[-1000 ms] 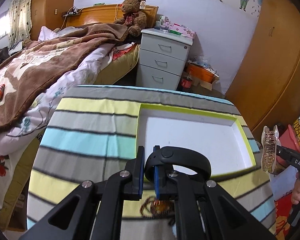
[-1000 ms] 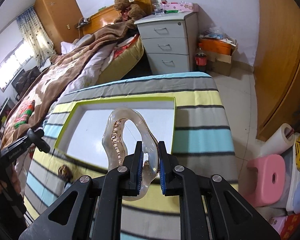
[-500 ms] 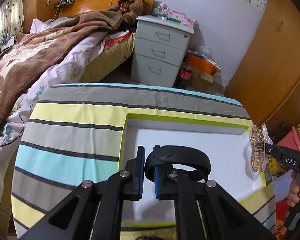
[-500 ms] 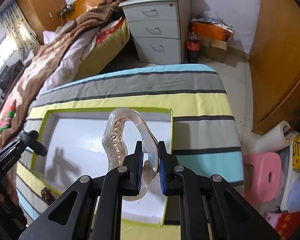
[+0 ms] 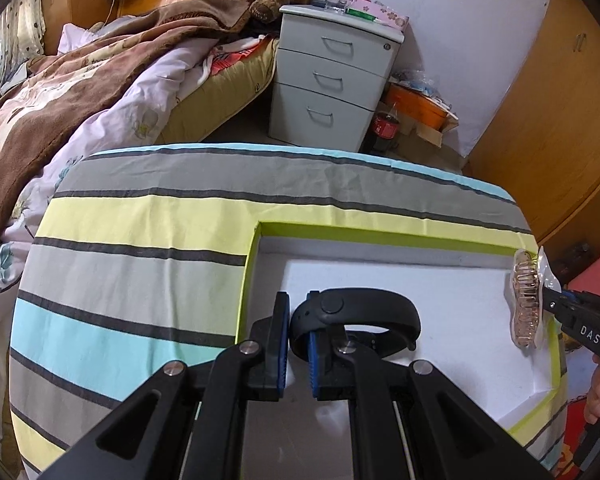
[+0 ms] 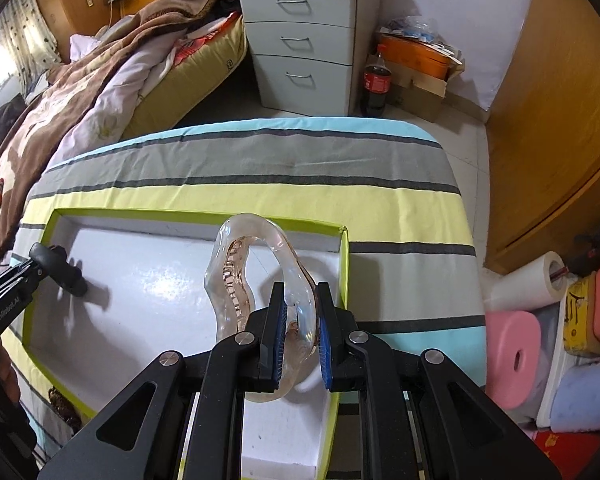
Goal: Organize jewelry
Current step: 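Carry the claw clip with the right tool while the left tool carries the wristband over the green box, then open the left tool to drop the wristband while the right tool releases the claw clip into the box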
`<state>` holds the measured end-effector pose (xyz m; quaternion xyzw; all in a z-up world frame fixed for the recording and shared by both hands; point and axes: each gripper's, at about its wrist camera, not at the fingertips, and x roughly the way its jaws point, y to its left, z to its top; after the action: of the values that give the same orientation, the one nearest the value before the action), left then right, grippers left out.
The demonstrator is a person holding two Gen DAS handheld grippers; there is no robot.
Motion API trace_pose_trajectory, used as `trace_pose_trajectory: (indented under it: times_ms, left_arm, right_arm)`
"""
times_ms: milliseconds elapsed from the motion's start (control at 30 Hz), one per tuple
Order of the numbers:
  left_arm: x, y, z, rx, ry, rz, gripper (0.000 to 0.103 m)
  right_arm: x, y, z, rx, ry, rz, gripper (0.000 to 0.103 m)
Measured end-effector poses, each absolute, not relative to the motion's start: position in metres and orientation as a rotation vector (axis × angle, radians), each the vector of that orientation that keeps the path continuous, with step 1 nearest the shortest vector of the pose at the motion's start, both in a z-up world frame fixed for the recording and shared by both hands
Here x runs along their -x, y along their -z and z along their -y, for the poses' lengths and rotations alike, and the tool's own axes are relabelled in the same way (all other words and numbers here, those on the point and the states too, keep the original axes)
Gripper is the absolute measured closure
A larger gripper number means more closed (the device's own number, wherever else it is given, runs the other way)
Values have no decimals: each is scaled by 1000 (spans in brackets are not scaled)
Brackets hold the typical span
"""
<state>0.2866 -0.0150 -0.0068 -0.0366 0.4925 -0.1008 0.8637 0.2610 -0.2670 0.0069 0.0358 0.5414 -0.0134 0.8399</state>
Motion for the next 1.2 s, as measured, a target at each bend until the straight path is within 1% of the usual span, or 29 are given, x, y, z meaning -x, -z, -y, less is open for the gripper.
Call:
trace_pose_trajectory:
  times_ms: [600, 667, 1000, 1067, 1100, 1133, 1167, 1200]
  left_arm:
    - [-298, 7, 20, 57, 187, -1046, 92]
    - [-299, 7, 19, 59, 186, -1051, 86]
    - [-293, 2, 24, 66, 212, -1050, 66]
    - [-289, -1, 25, 69, 221, -1043, 58]
    - [-287, -3, 25, 68, 221, -1039, 56]
    - [-285, -5, 25, 61, 211, -1033, 49]
    - [-283, -7, 25, 57, 203, -1026, 47]
    - [-283, -9, 24, 62, 203, -1020, 47]
  right_arm:
    - [-268, -7, 261, -38, 63, -1146, 88]
    - [-268, -8, 260, -34, 65, -1144, 88]
    - [-262, -15, 261, -46, 66, -1126, 85]
    - [-260, -17, 261, -46, 66, -1120, 84]
    - [-258, -19, 261, -47, 65, -1117, 84]
    - [-257, -20, 261, -47, 66, -1114, 84]
    - [-257, -21, 261, -48, 66, -1113, 84]
    - [-255, -22, 261, -51, 66, -1109, 84]
